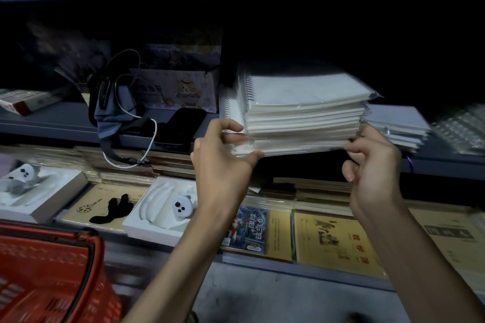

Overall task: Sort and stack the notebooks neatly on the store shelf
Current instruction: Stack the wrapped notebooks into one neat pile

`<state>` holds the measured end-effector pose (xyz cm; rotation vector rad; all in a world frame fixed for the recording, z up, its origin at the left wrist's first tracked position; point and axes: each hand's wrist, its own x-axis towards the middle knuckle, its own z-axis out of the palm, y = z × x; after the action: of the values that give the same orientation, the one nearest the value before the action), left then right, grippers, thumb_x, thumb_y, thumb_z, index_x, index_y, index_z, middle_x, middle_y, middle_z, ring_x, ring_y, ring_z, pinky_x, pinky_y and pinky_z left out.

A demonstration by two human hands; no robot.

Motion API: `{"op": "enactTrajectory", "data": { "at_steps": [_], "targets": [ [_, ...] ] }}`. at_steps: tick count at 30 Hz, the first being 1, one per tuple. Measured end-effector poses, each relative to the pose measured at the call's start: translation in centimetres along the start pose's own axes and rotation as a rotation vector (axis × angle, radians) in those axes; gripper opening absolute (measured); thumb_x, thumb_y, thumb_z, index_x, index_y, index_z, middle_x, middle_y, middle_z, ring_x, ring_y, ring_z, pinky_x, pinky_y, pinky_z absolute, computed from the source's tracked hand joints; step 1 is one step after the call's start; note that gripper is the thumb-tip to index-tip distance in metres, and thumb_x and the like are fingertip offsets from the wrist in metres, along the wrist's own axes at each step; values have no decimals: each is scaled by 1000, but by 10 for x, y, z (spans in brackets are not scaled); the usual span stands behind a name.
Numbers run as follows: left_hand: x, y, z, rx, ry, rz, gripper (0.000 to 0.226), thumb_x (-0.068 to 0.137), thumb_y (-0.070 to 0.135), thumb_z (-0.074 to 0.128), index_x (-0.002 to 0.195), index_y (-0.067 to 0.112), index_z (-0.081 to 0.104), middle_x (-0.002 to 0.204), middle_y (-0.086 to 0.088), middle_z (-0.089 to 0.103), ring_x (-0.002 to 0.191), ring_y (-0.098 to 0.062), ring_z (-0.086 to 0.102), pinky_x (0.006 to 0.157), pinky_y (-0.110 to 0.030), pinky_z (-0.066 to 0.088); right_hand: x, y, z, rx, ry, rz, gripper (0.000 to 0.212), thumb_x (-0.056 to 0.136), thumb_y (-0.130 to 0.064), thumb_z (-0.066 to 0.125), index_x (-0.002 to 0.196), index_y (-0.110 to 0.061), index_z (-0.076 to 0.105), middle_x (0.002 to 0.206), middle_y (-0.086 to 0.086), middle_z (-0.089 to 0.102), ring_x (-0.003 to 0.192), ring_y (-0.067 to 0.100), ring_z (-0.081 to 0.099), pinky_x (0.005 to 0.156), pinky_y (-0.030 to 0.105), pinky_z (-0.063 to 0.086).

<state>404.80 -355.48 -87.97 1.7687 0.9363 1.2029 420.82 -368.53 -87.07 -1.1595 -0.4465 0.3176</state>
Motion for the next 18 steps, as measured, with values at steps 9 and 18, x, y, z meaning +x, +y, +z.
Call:
{"op": "enactTrajectory", "data": {
  "at_steps": [9, 18],
  "targets": [
    [-5, -2, 1, 9, -39, 41, 41, 76, 19, 92, 97, 43, 65, 87, 27, 69, 105, -21, 62, 90, -45, 53, 18, 2, -7, -38, 97, 41, 24, 88, 9, 44, 102, 9, 64, 125, 32, 56, 59, 34, 39, 50, 34, 13],
    [12, 2, -9, -349, 76, -172, 28, 102, 8, 49, 114, 23, 69, 117, 6, 67, 98, 4, 62, 84, -15, 48, 8, 4, -8, -23, 97, 43, 33, 89, -18, 46, 113, -27, 66, 115, -2, 70, 99, 12, 70, 37, 19, 29]
  ]
}}
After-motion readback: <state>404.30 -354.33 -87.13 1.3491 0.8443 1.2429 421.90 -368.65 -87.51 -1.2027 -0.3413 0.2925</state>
